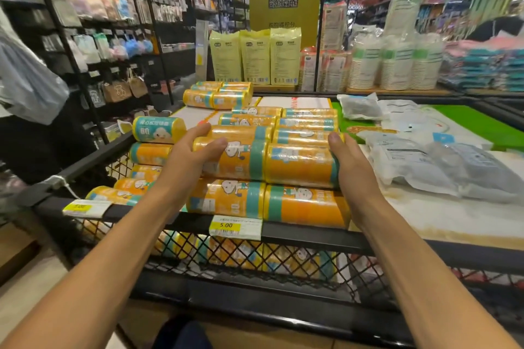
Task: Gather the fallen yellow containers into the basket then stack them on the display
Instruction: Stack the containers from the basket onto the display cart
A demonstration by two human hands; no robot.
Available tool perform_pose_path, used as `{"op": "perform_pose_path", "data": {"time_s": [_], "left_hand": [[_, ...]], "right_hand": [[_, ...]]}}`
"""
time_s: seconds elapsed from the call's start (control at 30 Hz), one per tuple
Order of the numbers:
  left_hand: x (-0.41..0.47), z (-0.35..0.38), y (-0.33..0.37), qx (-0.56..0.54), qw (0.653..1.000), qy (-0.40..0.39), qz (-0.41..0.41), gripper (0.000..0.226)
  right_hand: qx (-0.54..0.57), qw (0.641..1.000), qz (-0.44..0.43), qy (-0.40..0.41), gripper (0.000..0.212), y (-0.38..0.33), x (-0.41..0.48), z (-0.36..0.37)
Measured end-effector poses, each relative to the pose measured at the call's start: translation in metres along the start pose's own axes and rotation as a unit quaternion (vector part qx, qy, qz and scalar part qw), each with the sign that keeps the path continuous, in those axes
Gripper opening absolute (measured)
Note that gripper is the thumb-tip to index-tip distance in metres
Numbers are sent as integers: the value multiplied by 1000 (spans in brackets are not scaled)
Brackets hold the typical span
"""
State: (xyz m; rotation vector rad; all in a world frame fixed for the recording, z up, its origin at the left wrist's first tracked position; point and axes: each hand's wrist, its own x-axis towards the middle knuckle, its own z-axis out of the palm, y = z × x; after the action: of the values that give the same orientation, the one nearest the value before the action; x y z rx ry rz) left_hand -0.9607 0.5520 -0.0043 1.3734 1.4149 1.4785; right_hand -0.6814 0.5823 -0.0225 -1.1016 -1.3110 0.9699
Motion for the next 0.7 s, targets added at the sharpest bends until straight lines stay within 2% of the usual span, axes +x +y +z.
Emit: {"op": "perform_pose_path", "data": {"time_s": [0.07,0.17,0.27,0.4,0.53,0.7], "left_hand": [[-2,-2,2,19,1000,2,2,76],[-18,-2,10,70,996,28,48,63],[-37,-8,26,87,991,25,103,48],[-65,-39,54,110,985,31,129,37],[-98,-98,53,118,983,65,127,42],[-159,-180,15,126,975,164,81,37]], "right_hand": [[-27,999,-10,15,86,-9,-3,-3],[-49,996,-56,43,79,-33,-12,-4],[-76,992,-97,4,66,-63,-27,16],[-142,976,-165,-32,48,-90,-49,59],[-94,972,-156,-150,43,-100,-78,118],[-81,946,-130,-285,35,-76,-122,218]]}}
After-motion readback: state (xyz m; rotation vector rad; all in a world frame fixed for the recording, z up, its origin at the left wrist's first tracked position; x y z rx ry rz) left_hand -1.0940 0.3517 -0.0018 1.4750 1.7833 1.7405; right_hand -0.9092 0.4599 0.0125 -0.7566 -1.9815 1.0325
